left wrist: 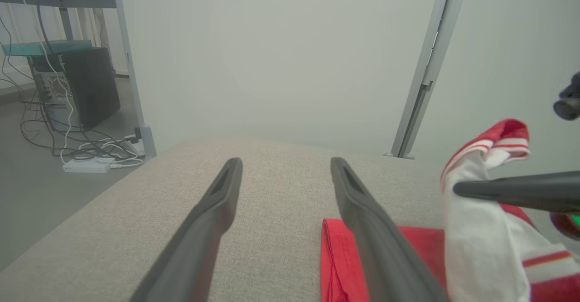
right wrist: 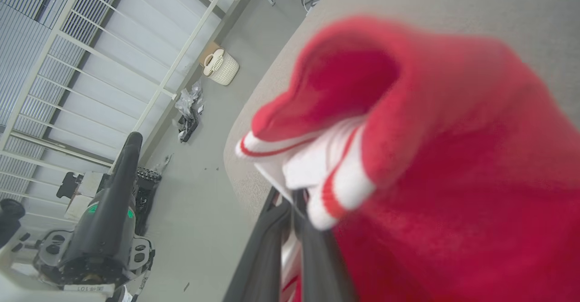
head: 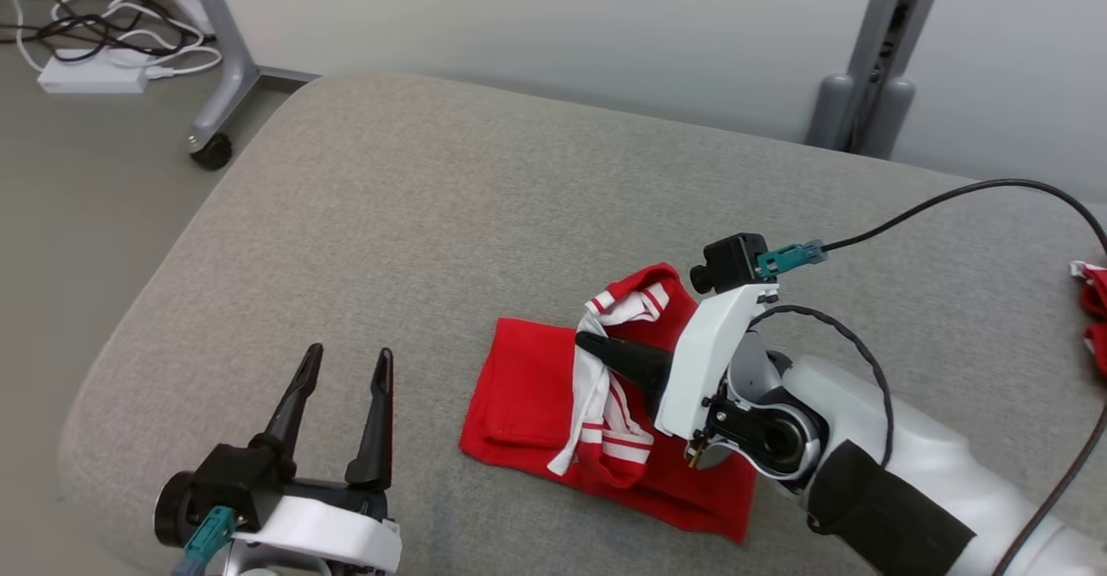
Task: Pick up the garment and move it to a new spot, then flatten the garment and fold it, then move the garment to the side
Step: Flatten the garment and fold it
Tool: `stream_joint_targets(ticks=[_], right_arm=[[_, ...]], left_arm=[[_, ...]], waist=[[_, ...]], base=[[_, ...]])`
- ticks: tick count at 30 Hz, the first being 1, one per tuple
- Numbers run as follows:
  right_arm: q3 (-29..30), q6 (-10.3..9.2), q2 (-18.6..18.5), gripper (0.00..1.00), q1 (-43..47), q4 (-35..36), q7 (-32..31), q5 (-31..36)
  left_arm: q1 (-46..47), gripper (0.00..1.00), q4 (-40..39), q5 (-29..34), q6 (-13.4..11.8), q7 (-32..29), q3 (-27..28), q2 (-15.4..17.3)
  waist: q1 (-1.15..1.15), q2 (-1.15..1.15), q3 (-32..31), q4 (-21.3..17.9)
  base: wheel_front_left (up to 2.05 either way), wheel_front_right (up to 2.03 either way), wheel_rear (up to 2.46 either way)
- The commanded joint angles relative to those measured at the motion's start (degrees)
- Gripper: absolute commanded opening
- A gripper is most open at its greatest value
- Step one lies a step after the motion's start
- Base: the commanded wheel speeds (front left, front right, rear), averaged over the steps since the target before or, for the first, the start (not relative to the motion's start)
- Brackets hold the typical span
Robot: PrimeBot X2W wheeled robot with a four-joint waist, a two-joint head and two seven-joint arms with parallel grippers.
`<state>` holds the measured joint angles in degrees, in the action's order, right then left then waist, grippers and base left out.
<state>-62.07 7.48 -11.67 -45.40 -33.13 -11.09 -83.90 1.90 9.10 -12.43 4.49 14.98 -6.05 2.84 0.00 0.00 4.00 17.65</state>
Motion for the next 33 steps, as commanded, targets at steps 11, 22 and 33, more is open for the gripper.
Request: stream_joint_targets(ticks=[11,22,33], right_arm=[[-0.63,0.02,5.81,0.0,-3.41,-13.18,2.43,-0.85],[-1.38,0.02,7.14,0.0,-2.52,-15.93,2.54,-2.49],[-1.38,0.02,6.71,1.0,-2.37,-13.72,3.86,-3.55]], left_arm=[[3.0,1.0,1.45,-1.64,-0.4,0.17,-4.58,0.19],[3.78,1.0,2.2,-1.91,-0.34,0.17,-5.56,0.18],[3.17,1.0,2.63,-1.1,-0.09,0.17,-4.58,0.18]], waist=[[0.0,0.0,1.24,5.89],[0.0,0.0,1.57,7.17],[0.0,0.0,0.36,6.29]], base=[[0.0,0.0,0.0],[0.0,0.0,0.0],[0.0,0.0,0.0]])
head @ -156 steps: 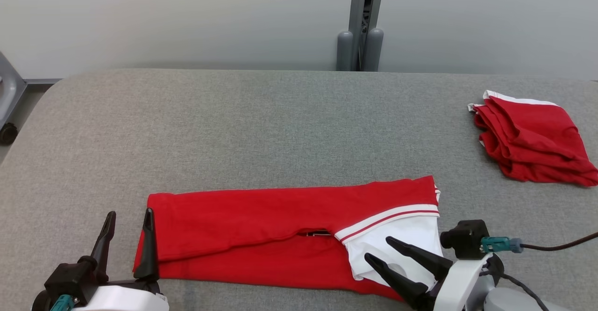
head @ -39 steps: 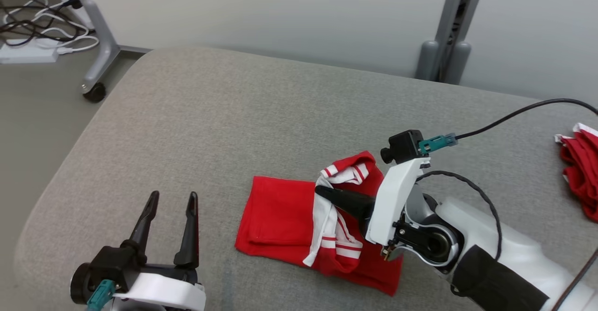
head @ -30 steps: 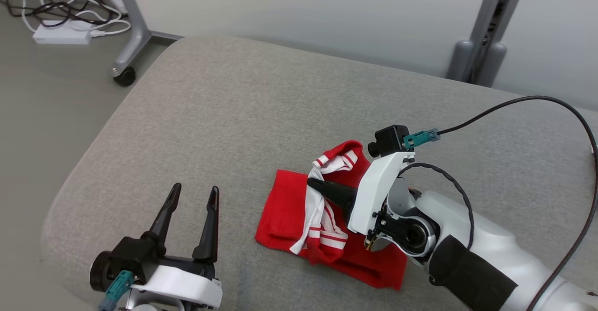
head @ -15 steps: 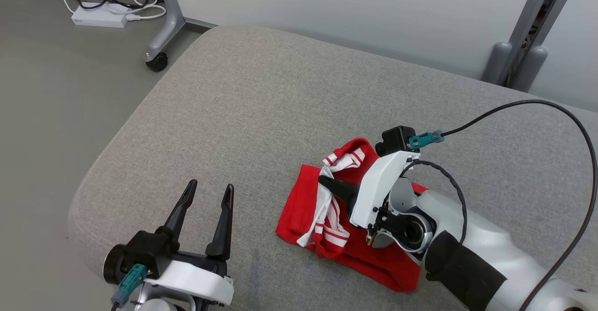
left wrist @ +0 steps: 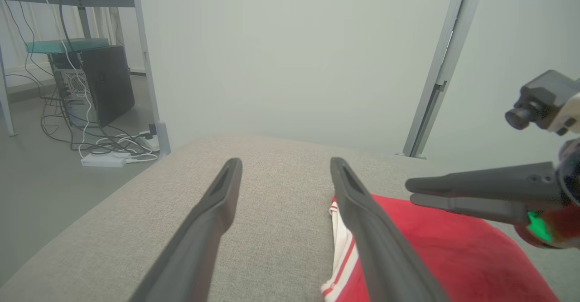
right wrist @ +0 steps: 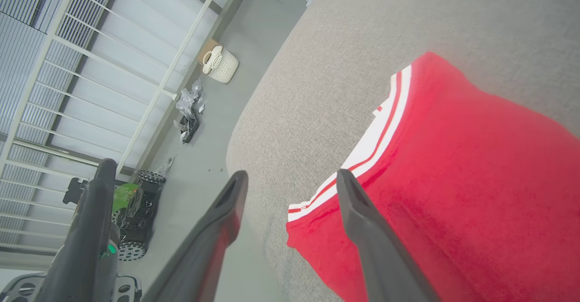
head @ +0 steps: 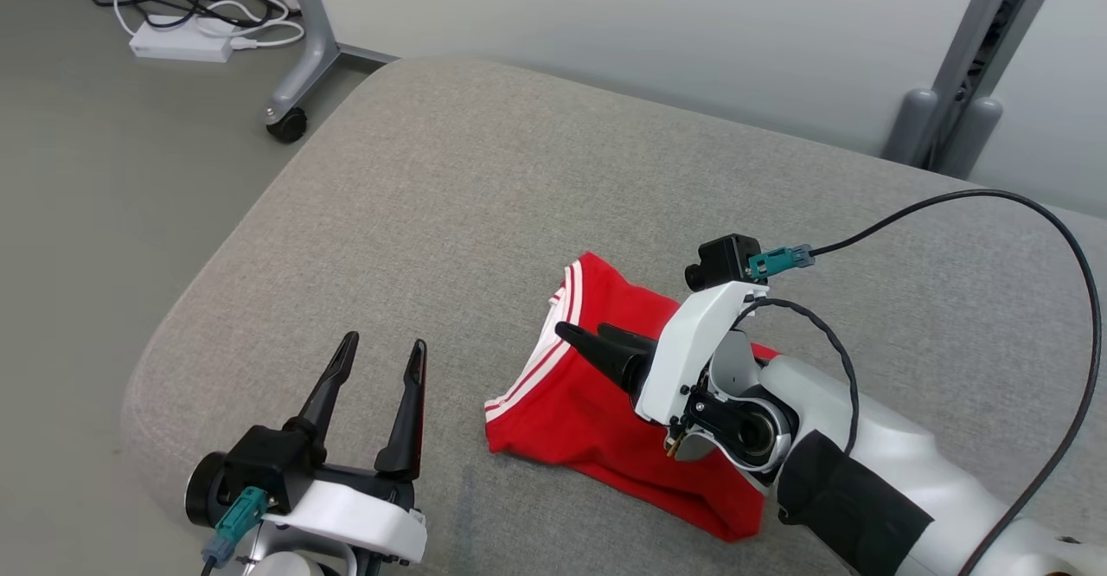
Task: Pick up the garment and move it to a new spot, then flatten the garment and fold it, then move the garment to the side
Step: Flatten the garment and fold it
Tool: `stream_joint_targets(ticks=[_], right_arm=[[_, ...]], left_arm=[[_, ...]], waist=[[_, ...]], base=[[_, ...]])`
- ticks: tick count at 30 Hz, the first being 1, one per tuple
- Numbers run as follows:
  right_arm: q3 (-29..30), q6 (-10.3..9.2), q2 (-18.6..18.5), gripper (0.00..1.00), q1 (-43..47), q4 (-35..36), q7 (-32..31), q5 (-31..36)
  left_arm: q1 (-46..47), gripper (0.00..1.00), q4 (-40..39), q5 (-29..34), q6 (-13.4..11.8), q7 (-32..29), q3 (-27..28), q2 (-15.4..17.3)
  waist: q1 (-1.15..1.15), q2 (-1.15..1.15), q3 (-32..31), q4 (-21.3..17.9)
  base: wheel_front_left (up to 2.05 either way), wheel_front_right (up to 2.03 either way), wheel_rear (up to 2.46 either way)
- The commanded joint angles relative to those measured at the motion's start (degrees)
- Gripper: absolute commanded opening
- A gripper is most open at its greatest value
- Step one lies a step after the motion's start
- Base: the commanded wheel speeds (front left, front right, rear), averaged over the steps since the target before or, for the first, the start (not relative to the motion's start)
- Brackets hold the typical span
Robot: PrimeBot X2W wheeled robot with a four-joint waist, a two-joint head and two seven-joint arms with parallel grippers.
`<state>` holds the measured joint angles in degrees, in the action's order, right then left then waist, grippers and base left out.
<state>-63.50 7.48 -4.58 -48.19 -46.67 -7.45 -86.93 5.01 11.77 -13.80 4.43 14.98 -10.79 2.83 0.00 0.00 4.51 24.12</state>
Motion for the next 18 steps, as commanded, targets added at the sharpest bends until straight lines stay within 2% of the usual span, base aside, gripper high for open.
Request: stream_joint_targets(ticks=[1,5,10,14,18], right_arm=[[0.09,0.02,-0.64,1.0,0.54,0.67,0.44,-0.56],[0.75,0.02,-2.79,1.0,1.18,5.59,3.26,-0.11],[-1.42,0.02,-7.74,1.0,1.18,10.42,11.35,5.89],[-3.55,0.02,-11.26,1.0,1.38,10.49,17.24,10.24],[-4.77,0.02,-13.48,1.0,2.28,8.55,19.27,11.62]], left_arm=[[-0.1,1.0,-0.17,0.36,0.01,0.17,0.39,0.18],[-0.72,1.0,-0.51,0.86,0.36,0.17,1.09,0.19],[-1.07,1.0,-1.02,1.56,0.52,0.17,1.96,0.2],[-1.78,1.0,-1.51,2.16,0.74,0.17,2.79,0.19],[-2.31,1.0,-2.04,2.74,0.86,0.17,3.66,0.2]], waist=[[0.0,0.0,-0.34,-0.51],[0.0,0.0,-0.93,-1.63],[0.0,0.0,-1.37,-3.06],[0.0,0.0,-1.83,-4.09],[0.0,0.0,-2.16,-5.08]], base=[[0.0,0.0,0.0],[0.0,0.0,0.0],[0.0,0.0,0.0],[0.0,0.0,0.0],[0.0,0.0,0.0]])
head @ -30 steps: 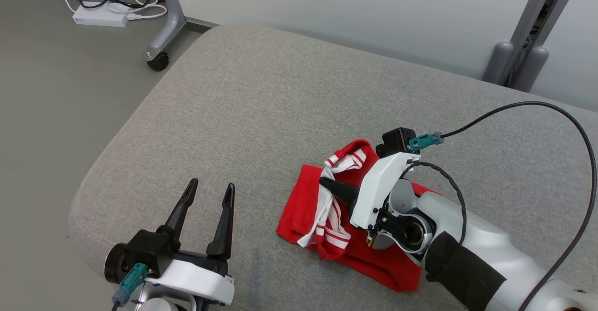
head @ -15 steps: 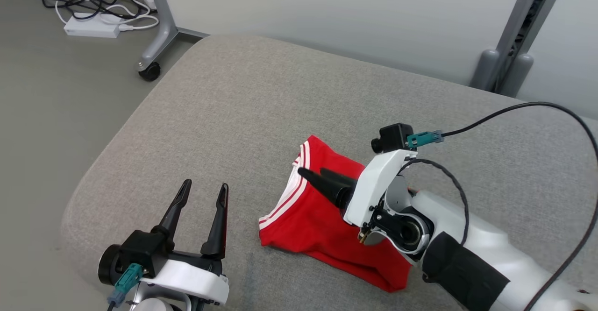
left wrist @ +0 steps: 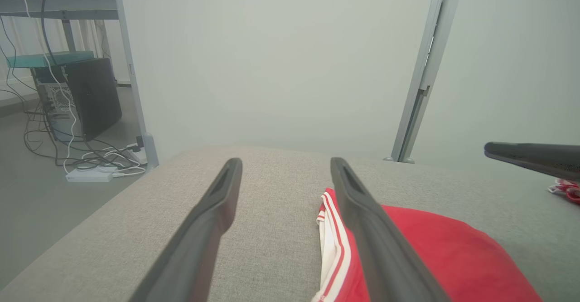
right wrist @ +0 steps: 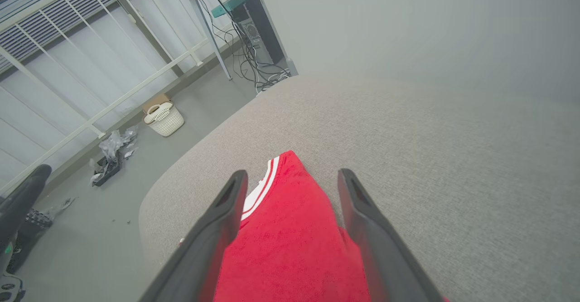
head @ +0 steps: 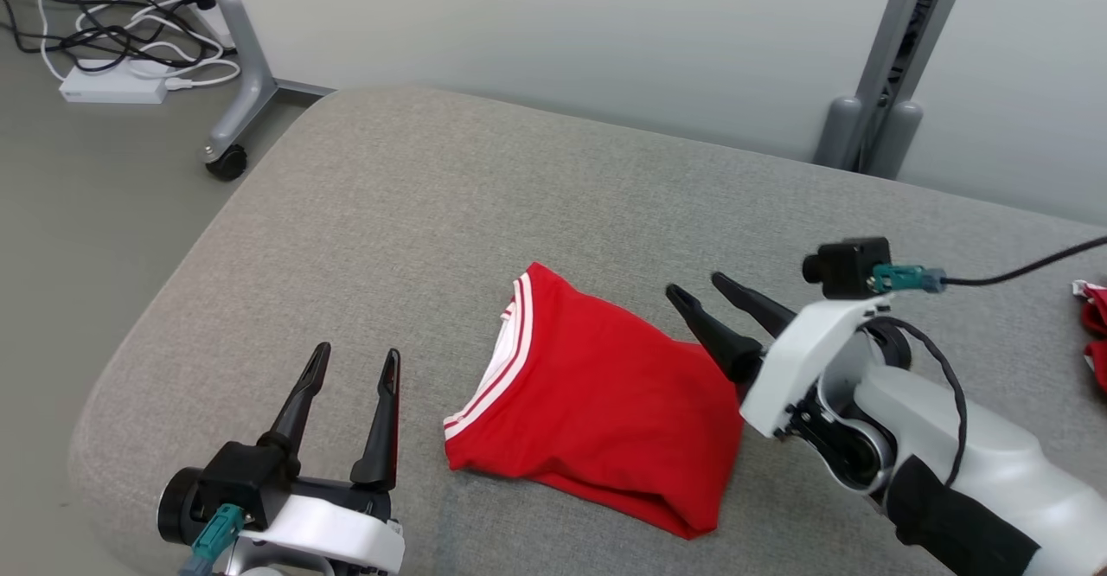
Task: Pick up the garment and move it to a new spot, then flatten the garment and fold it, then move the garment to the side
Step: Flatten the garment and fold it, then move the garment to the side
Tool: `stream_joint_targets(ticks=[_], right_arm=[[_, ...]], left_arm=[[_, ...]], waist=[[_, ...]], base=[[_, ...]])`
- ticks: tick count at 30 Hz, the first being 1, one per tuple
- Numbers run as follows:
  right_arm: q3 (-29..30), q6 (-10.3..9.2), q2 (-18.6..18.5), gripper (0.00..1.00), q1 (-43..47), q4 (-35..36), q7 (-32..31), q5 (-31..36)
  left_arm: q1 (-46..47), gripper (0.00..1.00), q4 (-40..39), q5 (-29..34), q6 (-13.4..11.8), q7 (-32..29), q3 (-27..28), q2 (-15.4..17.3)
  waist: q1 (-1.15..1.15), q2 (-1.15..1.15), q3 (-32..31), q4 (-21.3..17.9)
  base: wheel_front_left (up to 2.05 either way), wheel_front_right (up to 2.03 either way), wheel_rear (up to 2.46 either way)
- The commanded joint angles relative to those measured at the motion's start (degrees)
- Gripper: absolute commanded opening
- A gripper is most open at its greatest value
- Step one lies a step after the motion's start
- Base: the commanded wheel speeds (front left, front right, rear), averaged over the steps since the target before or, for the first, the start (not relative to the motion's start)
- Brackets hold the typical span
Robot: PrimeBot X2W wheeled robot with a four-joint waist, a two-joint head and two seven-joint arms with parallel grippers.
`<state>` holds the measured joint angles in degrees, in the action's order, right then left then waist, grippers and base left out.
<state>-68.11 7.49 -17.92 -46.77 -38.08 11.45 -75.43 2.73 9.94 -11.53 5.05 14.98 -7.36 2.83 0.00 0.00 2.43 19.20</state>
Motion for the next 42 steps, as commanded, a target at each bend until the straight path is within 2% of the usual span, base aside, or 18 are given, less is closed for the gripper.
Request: stream_joint_targets(ticks=[1,11,18,28,42], right_arm=[[-0.3,0.0,-0.39,1.0,1.05,-0.4,0.05,-0.24],[-1.83,0.0,-4.97,1.0,1.64,-1.53,-10.82,-5.19],[-1.43,0.0,-6.2,1.0,3.54,-0.68,-20.56,-11.63],[1.04,0.0,-4.77,1.0,6.04,-2.7,-27.56,-19.32],[1.9,0.0,-0.96,1.0,5.33,-7.6,-30.69,-20.21]], left_arm=[[-0.16,1.0,-0.42,0.56,0.24,0.17,0.43,0.19],[-0.7,1.0,-1.27,0.82,-0.06,0.17,1.07,0.2],[-0.79,1.0,-1.49,0.65,-0.46,0.17,1.02,0.2],[0.05,1.0,-1.42,0.22,-0.29,0.17,0.34,0.19],[0.66,1.0,-1.01,-0.26,-0.56,0.17,-0.61,0.19]], waist=[[0.0,0.0,-0.09,-0.42],[0.0,0.0,0.36,-2.51],[0.0,0.0,0.19,-3.26],[0.0,0.0,0.95,-2.45],[0.0,0.0,1.8,-0.64]], base=[[0.0,0.0,0.0],[0.0,0.0,0.0],[0.0,0.0,0.0],[0.0,0.0,0.0],[0.0,0.0,0.0]])
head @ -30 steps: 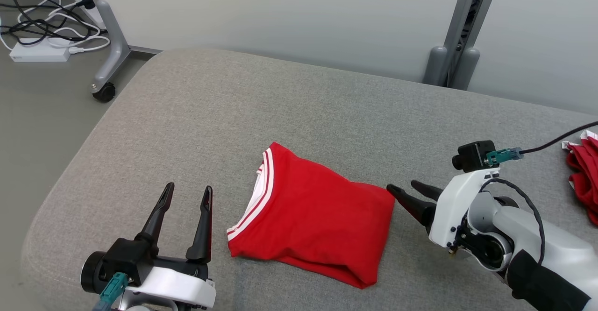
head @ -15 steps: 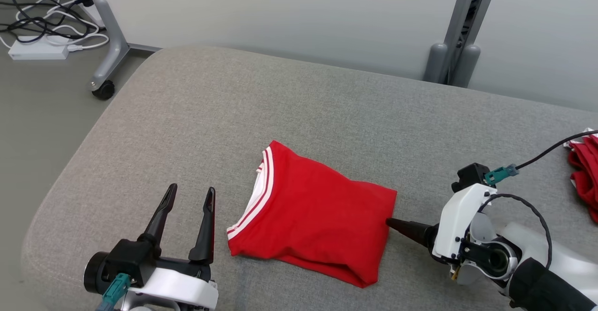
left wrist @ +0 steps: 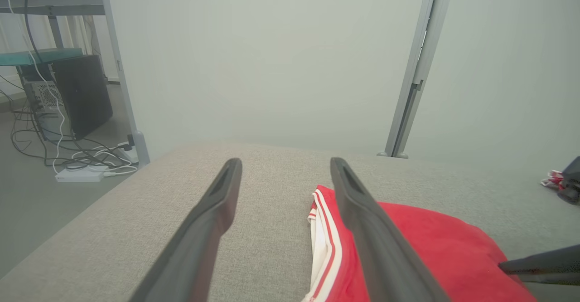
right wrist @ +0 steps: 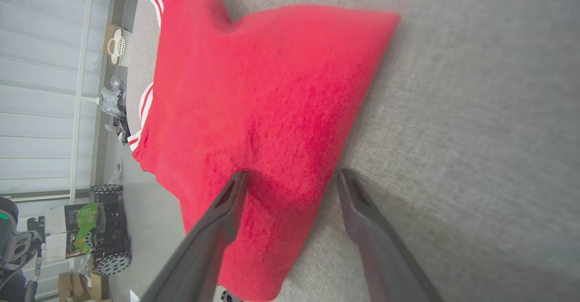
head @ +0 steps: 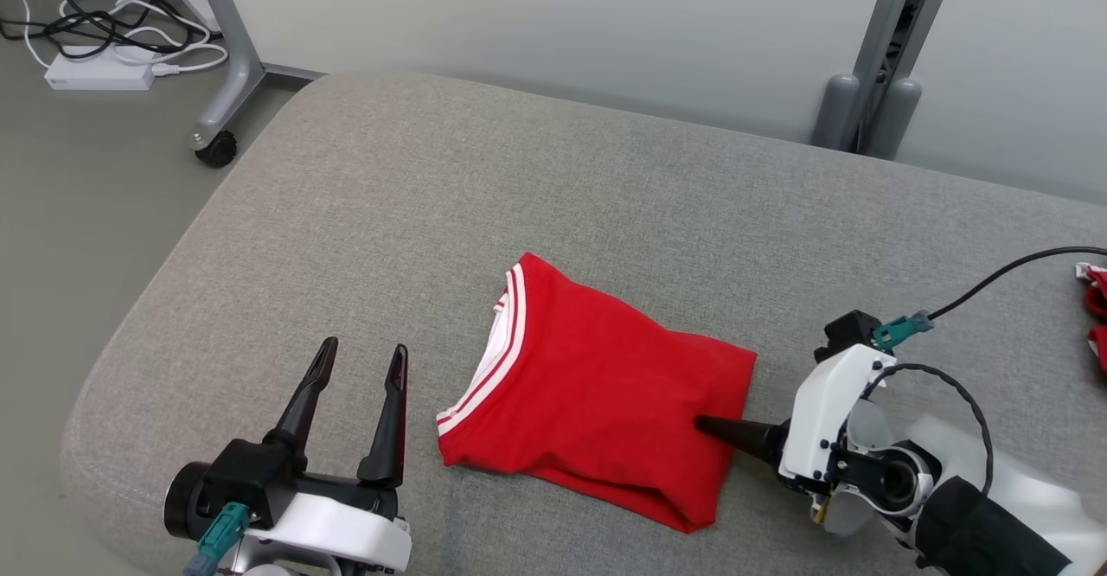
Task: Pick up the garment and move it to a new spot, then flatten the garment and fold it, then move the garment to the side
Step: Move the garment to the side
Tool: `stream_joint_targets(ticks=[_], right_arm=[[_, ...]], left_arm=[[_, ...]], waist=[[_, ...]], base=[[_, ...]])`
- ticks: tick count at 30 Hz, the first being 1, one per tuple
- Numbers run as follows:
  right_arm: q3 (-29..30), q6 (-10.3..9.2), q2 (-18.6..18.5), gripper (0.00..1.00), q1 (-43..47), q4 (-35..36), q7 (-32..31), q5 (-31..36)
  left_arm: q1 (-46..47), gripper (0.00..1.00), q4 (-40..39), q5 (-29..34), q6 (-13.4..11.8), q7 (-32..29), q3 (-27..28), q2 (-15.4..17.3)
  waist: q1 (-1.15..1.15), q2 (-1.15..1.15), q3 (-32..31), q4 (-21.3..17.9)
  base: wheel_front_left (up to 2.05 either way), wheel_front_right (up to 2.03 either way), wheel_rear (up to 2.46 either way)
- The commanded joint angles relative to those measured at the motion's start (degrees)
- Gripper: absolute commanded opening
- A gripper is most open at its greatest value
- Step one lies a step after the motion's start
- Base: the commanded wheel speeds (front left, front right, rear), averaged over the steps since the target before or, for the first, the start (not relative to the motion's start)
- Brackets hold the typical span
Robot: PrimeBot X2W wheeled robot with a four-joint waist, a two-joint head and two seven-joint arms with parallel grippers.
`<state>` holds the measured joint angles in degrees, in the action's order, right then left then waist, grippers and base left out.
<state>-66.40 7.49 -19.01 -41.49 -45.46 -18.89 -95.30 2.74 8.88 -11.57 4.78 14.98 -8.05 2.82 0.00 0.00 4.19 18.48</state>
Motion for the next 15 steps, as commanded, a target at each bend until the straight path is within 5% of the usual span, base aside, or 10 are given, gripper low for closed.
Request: stream_joint_targets(ticks=[1,7,11,15], right_arm=[[0.32,0.0,0.49,1.0,0.22,-0.28,-0.8,-0.68],[0.82,0.0,2.04,1.0,-0.25,-1.77,-1.86,-0.51],[1.18,0.0,2.15,0.0,-0.99,-2.12,-0.58,0.59],[1.01,0.0,0.81,0.0,-1.66,0.33,0.91,2.73]], left_arm=[[0.66,1.0,0.0,-0.3,-0.28,0.17,0.01,0.2],[0.74,1.0,0.08,-0.59,-0.41,0.17,-0.52,0.21],[0.75,1.0,0.08,-0.79,-0.63,0.17,-0.74,0.2],[0.35,1.0,-0.08,-0.69,-0.8,0.17,-0.18,0.2]], waist=[[0.0,0.0,0.08,0.16],[0.0,0.0,0.38,0.74],[0.0,0.0,0.48,1.02],[0.0,0.0,0.42,0.42]], base=[[0.0,0.0,0.0],[0.0,0.0,0.0],[0.0,0.0,0.0],[0.0,0.0,0.0]])
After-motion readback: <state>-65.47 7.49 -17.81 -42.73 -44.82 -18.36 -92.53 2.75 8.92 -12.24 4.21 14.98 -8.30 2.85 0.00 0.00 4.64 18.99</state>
